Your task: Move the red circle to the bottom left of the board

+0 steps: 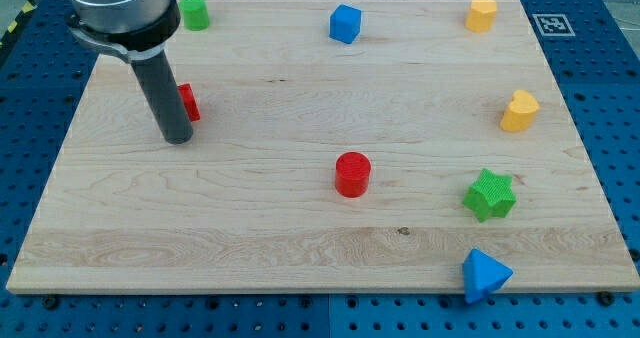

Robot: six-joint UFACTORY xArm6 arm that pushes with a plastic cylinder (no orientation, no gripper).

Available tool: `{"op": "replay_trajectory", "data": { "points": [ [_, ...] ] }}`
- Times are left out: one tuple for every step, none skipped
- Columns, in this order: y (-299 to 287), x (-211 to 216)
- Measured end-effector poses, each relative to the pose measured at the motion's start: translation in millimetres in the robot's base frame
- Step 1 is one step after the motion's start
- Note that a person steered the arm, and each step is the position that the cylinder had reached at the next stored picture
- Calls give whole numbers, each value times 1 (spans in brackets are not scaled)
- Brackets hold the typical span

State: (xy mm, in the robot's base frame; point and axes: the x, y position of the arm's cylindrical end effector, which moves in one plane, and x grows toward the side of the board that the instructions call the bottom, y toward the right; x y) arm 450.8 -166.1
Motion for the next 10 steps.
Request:
{"op": "replay_trajectory", "data": {
  "points": [
    [5, 3],
    [53, 37],
    [105, 34],
    [141, 11],
    [188, -1],
    [224, 14],
    [234, 44],
    [220, 63],
    [162, 69],
    [103, 70]
  ]
}}
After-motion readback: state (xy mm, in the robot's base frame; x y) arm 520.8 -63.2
